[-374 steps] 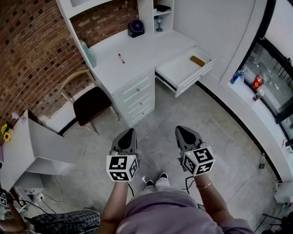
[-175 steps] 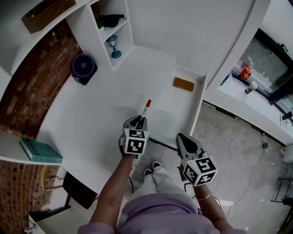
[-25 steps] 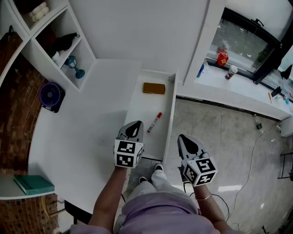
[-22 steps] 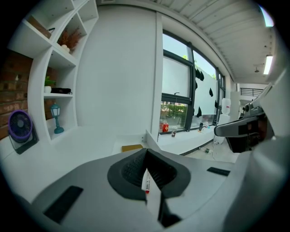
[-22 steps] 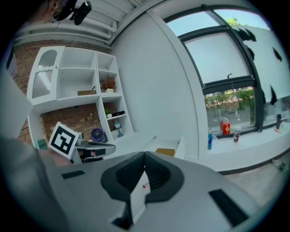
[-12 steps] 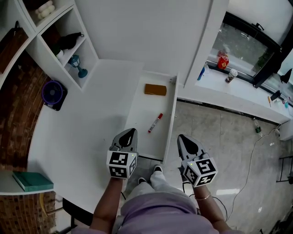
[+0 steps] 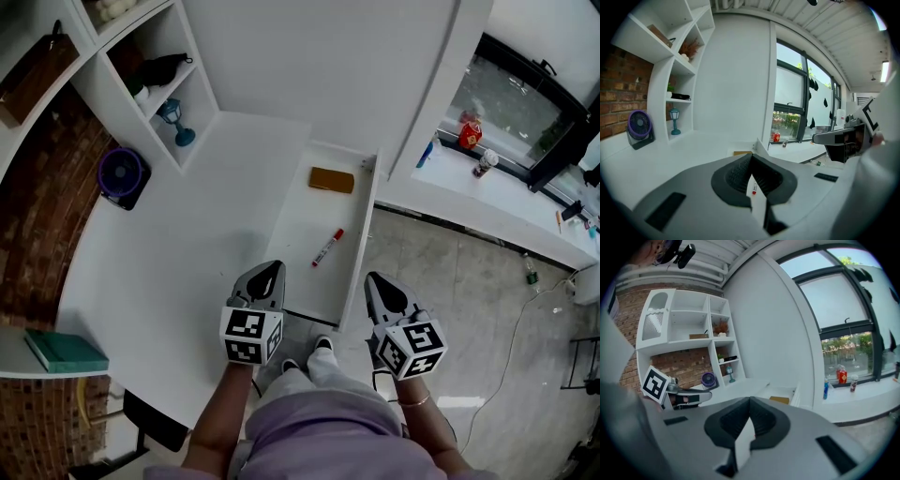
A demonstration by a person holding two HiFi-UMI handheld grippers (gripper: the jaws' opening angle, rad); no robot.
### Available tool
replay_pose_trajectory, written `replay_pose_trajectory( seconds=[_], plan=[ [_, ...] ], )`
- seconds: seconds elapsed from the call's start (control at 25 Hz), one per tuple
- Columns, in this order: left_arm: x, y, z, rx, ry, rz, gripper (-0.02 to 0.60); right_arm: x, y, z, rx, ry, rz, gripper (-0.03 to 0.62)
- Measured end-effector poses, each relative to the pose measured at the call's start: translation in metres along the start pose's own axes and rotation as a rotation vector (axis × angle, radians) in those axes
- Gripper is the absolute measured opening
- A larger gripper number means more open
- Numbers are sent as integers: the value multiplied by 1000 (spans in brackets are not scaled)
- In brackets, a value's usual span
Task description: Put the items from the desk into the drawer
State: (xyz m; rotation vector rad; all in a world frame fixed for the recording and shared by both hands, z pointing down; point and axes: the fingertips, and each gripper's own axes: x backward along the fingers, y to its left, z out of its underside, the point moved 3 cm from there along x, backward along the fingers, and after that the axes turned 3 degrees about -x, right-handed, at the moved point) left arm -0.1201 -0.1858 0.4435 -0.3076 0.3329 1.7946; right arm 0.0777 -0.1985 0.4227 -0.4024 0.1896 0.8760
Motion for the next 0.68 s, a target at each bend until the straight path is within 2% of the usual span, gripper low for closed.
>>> replay_pose_trajectory(
  seconds=[0.36, 0.68],
  plan=[
    [6, 5, 0, 12, -18, -17, 0, -4, 1, 1, 2, 2, -7, 3],
    [-4, 6, 0, -2, 2, -5, 0, -12, 0, -1, 1, 4, -13, 3]
  ],
)
